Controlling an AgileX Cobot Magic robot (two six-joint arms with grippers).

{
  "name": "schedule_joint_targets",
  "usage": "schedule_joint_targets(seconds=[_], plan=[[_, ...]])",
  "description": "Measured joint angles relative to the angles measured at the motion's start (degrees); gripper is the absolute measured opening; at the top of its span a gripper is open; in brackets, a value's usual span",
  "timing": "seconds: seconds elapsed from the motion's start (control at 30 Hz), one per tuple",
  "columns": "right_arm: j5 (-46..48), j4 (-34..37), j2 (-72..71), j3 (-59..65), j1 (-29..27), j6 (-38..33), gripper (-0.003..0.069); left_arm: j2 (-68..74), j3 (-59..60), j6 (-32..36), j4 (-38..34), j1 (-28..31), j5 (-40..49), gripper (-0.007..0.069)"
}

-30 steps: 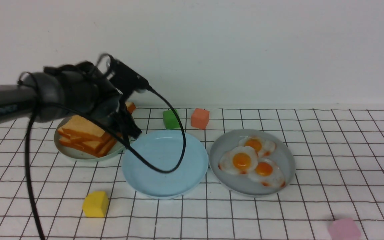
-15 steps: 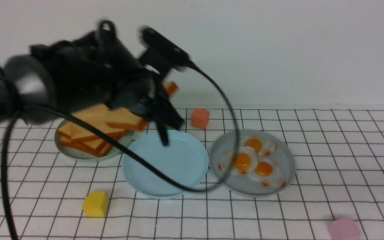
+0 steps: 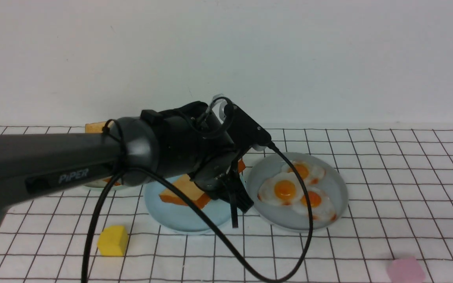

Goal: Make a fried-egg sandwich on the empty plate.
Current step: Use the left arm to put a slice of bread into the empty plate in the middle, then use the right arm to grab a fried egg

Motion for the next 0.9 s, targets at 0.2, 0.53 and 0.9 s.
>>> schedule_joint_targets(seconds=[0.2, 0.53, 0.9], plan=[[1.85, 0.01, -0.07, 0.0, 0.0, 0.0, 0.0024, 0.15, 0.0, 0.0, 1.05, 0.0, -0.06, 0.019], [2.17, 0.01, -0.07, 0.0, 0.0, 0.0, 0.0032, 0.15, 0.0, -0.72, 1.18, 0.0, 3.23, 0.0357], [0.8, -1.92, 2.76, -0.05, 0.0, 2.2, 0.0042, -9.61, 0.0, -9.28, -10.5, -1.73, 9.95, 0.018]])
